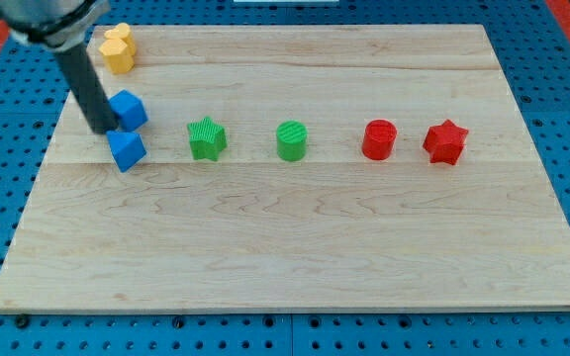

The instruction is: Push the blue cube to the top center

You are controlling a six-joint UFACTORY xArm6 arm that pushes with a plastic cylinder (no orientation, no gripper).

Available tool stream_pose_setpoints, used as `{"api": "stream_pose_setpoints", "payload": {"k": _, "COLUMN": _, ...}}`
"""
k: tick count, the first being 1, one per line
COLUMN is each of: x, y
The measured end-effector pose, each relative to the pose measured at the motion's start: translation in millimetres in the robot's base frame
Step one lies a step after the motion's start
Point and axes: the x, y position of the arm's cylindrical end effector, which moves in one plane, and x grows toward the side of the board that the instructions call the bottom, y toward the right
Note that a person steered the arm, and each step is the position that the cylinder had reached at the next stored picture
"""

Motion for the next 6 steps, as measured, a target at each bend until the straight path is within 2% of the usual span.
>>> {"api": "stream_pose_setpoints", "payload": {"k": 1, "x": -34.9, "y": 15.9}}
{"api": "stream_pose_setpoints", "payload": {"k": 2, "x": -53.6, "y": 120.8}}
{"api": "stream_pose_setpoints", "payload": {"k": 3, "x": -77.3, "y": 156.7}}
{"api": "stream_pose_setpoints", "payload": {"k": 4, "x": -85.5, "y": 87.2}}
{"api": "stream_pose_setpoints", "payload": {"k": 5, "x": -97.6, "y": 159.9}}
{"api": "stream_pose_setpoints", "payload": {"k": 6, "x": -101.6, "y": 198.7}}
